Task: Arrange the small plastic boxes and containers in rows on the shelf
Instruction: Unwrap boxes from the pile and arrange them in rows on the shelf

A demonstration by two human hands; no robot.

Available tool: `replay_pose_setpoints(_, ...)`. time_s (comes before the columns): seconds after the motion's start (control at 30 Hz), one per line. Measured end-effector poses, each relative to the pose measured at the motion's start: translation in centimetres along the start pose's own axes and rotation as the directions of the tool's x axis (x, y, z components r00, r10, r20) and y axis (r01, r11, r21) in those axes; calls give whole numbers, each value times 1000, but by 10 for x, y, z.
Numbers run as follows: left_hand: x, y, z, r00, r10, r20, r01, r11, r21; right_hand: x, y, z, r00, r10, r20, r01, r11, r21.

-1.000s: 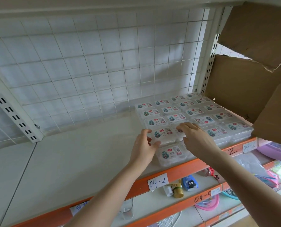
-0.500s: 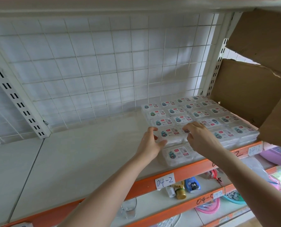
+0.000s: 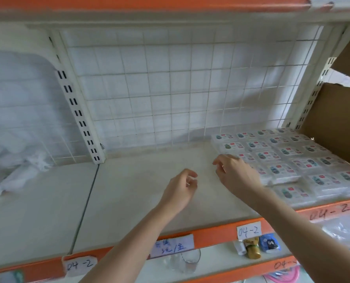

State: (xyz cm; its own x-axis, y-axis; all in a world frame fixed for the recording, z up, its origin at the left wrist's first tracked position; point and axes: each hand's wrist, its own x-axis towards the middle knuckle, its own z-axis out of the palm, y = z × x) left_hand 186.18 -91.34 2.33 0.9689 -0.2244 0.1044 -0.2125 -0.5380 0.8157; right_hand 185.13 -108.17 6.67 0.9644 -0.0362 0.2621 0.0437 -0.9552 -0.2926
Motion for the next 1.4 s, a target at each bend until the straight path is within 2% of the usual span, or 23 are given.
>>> replay_pose_setpoints(0.1,-19,-32,-46,999,-36,-23,37,999,22,5,-60,16,996,-84,38,83,996,27)
replay_pose_setpoints(0.27,-61,-85,-134,982,-130,-140,147,982,116,10,-164,50,966,-241,98,232,969,90)
replay_pose_setpoints(0.6,-152,-171,-295,879,-194,-435,296,939,178,-5,-364,108,824,-523,217,502,852,149)
replay_pose_setpoints(1.0,-235,-242,-424,760,-281,-587,491,839,235,-34,-534,143,700,-696,161,650,714,260)
replay_pose_setpoints(1.2,-256,-274,-466,705,-261,-659,544,796,267,-40,-593,167,607,-794,44,745,587,317)
replay_pose_setpoints(1.3,-257,-287,-483,679,-289,-675,579,776,250,-29,-617,173,598,-802,7,762,571,306)
replay_pose_setpoints(1.4,-251,-300,-497,649,-304,-697,587,784,205,-10,-633,178,631,-775,25,742,613,272)
